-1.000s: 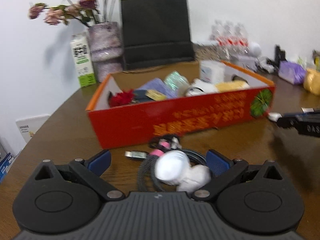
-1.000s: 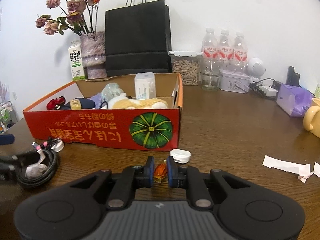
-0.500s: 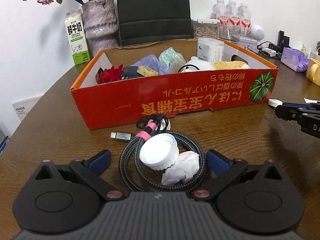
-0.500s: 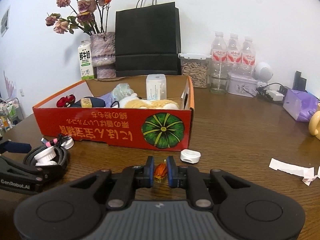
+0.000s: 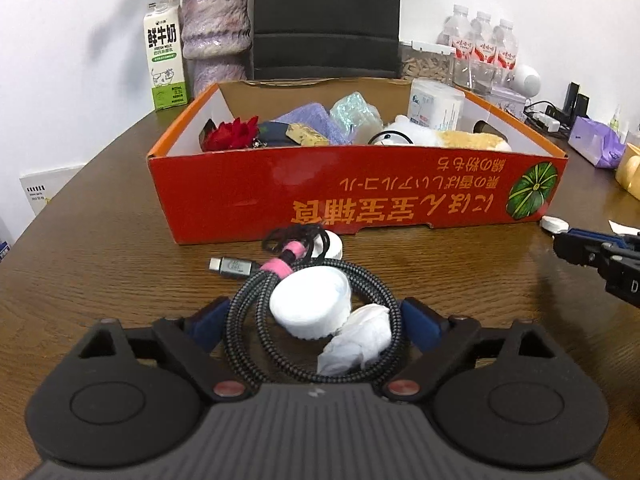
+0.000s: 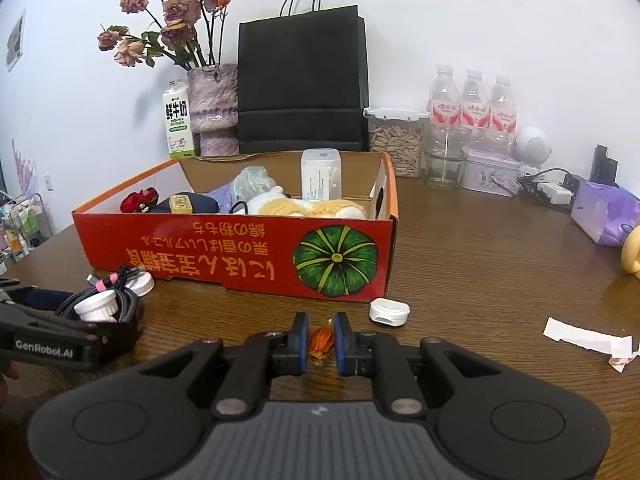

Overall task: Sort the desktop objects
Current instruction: 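Grasp the braided cable with the left gripper while the right gripper holds the orange piece, then carry the braided cable and orange piece into the box and open both grippers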

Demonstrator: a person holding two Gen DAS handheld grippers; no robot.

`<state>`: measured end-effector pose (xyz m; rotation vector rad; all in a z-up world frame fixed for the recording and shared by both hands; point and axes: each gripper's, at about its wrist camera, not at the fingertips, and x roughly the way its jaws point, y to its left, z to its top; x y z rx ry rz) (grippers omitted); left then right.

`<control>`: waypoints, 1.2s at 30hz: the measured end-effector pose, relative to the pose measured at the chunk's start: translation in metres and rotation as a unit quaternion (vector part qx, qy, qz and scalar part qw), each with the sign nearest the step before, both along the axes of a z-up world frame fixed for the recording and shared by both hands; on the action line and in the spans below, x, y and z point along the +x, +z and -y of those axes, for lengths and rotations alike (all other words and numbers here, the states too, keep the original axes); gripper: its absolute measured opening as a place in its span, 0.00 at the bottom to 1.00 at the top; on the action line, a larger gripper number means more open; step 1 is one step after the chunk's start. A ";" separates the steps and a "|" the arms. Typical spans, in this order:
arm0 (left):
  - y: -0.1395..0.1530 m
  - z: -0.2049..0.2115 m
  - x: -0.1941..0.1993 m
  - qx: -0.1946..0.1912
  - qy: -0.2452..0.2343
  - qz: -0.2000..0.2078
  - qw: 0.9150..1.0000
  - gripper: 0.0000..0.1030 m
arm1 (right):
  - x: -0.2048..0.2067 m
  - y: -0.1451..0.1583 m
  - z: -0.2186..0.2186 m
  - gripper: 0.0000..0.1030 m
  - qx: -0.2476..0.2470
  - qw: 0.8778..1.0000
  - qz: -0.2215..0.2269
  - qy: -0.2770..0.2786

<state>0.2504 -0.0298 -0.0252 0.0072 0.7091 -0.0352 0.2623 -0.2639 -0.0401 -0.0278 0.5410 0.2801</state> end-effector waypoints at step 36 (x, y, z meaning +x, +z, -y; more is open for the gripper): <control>0.081 -0.014 -0.028 -0.010 -0.014 0.174 0.985 0.86 | -0.012 0.047 -0.025 0.12 0.045 0.995 0.084 0.030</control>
